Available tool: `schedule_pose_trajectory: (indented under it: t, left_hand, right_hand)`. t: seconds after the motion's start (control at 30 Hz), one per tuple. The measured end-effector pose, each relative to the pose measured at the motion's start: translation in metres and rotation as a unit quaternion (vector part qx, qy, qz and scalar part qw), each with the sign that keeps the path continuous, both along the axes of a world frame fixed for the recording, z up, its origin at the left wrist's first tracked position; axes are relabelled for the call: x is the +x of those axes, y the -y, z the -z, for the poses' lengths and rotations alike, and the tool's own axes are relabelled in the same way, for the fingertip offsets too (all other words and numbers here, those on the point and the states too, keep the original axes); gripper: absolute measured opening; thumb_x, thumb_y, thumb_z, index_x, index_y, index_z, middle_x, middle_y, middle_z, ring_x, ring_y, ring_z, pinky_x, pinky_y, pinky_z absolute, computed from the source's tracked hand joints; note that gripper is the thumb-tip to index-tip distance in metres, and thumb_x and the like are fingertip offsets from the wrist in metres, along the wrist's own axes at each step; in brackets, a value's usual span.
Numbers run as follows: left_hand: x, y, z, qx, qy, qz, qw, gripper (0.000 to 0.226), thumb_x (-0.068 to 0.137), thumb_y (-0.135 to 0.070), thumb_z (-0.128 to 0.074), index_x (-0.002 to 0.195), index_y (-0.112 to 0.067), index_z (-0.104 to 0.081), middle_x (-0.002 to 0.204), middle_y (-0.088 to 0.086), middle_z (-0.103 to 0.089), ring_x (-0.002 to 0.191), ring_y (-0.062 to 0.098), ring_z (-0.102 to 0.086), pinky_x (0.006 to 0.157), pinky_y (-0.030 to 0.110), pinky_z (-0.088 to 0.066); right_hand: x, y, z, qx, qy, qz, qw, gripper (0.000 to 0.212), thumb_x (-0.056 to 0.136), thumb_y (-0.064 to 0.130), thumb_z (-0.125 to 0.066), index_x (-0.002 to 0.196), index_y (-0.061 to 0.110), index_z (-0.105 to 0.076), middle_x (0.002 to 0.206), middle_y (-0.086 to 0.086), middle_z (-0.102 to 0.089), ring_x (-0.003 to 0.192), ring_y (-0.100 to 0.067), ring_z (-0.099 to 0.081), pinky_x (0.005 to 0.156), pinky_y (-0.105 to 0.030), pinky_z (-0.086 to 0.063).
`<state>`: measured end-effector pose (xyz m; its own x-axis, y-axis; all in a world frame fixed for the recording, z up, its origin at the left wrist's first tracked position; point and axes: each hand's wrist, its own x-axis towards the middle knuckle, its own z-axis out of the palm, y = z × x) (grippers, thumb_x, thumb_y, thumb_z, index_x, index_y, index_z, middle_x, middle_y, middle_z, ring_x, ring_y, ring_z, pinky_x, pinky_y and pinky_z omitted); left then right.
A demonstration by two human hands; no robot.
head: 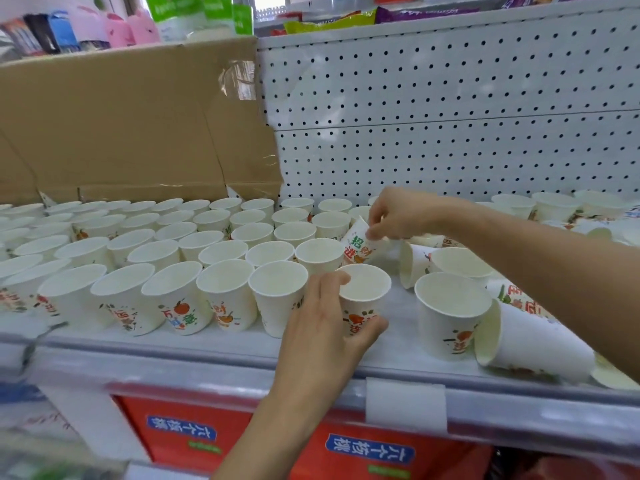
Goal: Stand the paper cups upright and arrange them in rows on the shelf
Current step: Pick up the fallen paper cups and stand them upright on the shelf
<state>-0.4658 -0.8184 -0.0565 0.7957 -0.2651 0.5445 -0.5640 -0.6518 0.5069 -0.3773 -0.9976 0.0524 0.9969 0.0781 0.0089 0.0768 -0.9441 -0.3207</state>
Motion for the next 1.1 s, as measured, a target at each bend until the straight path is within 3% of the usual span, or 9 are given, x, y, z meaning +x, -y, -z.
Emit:
schedule_pose_trajectory:
  t: [0.1,0.23,0.37,0.47,0.57,0.67,0.83,1.0,1.1]
  left_hand:
    - [-0.003,-0.002,-0.001,0.023,0.026,-0.007,0.999,0.06,0.075,-0.051,-0.07,0.125,-0.027,-0.047,0.127,-0.011,-0.045,0.112,0.01,-0.048,0.084,0.019,-0.04]
    - [-0.009,-0.002,-0.006,0.067,0.108,-0.038,0.991,0.043,0.078,-0.052,-0.059,0.113,-0.027,-0.058,0.129,-0.008,-0.052,0.116,0.012,-0.048,0.081,0.024,-0.044]
    - [-0.009,-0.003,-0.011,0.113,0.165,-0.022,0.979,0.023,0.083,-0.044,-0.05,0.086,-0.026,-0.065,0.093,-0.012,-0.066,0.104,0.017,-0.057,0.081,0.03,-0.037]
    - [-0.007,-0.007,-0.017,0.139,0.178,-0.011,0.974,0.021,0.083,-0.041,-0.052,0.078,-0.026,-0.065,0.079,-0.012,-0.064,0.092,0.018,-0.059,0.082,0.031,-0.034]
    - [-0.008,-0.013,-0.026,0.152,0.182,-0.007,0.971,0.025,0.082,-0.045,-0.051,0.084,-0.027,-0.068,0.082,-0.013,-0.066,0.089,0.017,-0.058,0.082,0.03,-0.035]
    - [-0.011,-0.014,-0.037,0.152,0.179,0.002,0.972,0.033,0.082,-0.049,-0.051,0.099,-0.026,-0.068,0.094,-0.011,-0.066,0.096,0.015,-0.056,0.086,0.028,-0.035]
    - [-0.008,-0.021,-0.058,0.138,0.175,0.023,0.974,0.033,0.086,-0.051,-0.049,0.108,-0.032,-0.064,0.105,-0.018,-0.062,0.104,0.006,-0.052,0.087,0.024,-0.036]
    - [0.031,-0.041,-0.083,0.131,0.079,0.053,0.987,0.037,0.083,-0.067,-0.042,0.106,-0.045,-0.061,0.105,-0.038,-0.054,0.108,-0.013,-0.046,0.085,0.01,-0.035]
    - [0.063,-0.034,-0.1,0.154,0.033,0.093,0.983,0.027,0.085,-0.06,-0.05,0.105,-0.045,-0.061,0.105,-0.037,-0.056,0.108,-0.014,-0.046,0.083,0.01,-0.036]
  right_hand:
    - [-0.013,0.0,-0.005,-0.046,0.067,-0.068,0.994,0.016,0.087,0.025,-0.067,0.072,0.022,-0.064,0.071,0.011,-0.059,0.062,-0.009,-0.052,0.056,-0.023,-0.039]
    - [-0.027,-0.003,-0.005,-0.11,0.055,-0.137,0.983,0.023,0.085,0.026,-0.069,0.064,0.028,-0.06,0.065,0.012,-0.056,0.059,-0.005,-0.05,0.055,-0.021,-0.036]
    - [-0.032,-0.001,-0.002,-0.081,0.022,-0.161,0.983,0.01,0.081,0.026,-0.075,0.071,0.024,-0.072,0.055,0.016,-0.058,0.051,0.002,-0.05,0.05,-0.012,-0.036]
    - [-0.031,0.009,-0.014,-0.031,0.035,-0.167,0.985,0.003,0.082,0.027,-0.074,0.082,0.028,-0.076,0.075,0.021,-0.069,0.068,0.008,-0.06,0.064,-0.015,-0.046]
    - [-0.028,0.034,-0.035,0.01,0.115,-0.137,0.984,0.01,0.086,0.025,-0.07,0.093,0.024,-0.077,0.093,0.016,-0.072,0.083,0.001,-0.065,0.08,-0.024,-0.053]
    - [-0.027,0.063,-0.048,0.017,0.146,-0.111,0.983,0.013,0.088,0.022,-0.068,0.097,0.021,-0.076,0.088,0.018,-0.07,0.077,0.005,-0.062,0.075,-0.022,-0.051]
    - [-0.021,0.093,-0.038,-0.002,0.104,-0.081,0.991,0.013,0.088,0.021,-0.067,0.096,0.03,-0.073,0.089,0.019,-0.068,0.08,0.001,-0.062,0.075,-0.024,-0.052]
    - [-0.011,0.097,-0.015,-0.096,0.047,-0.075,0.991,0.025,0.082,0.016,-0.073,0.099,0.035,-0.07,0.102,0.012,-0.057,0.091,-0.011,-0.054,0.085,-0.029,-0.047]
    - [0.0,0.096,-0.003,-0.159,0.045,-0.069,0.984,0.024,0.079,0.022,-0.075,0.093,0.041,-0.068,0.105,0.013,-0.047,0.095,-0.013,-0.053,0.088,-0.032,-0.048]
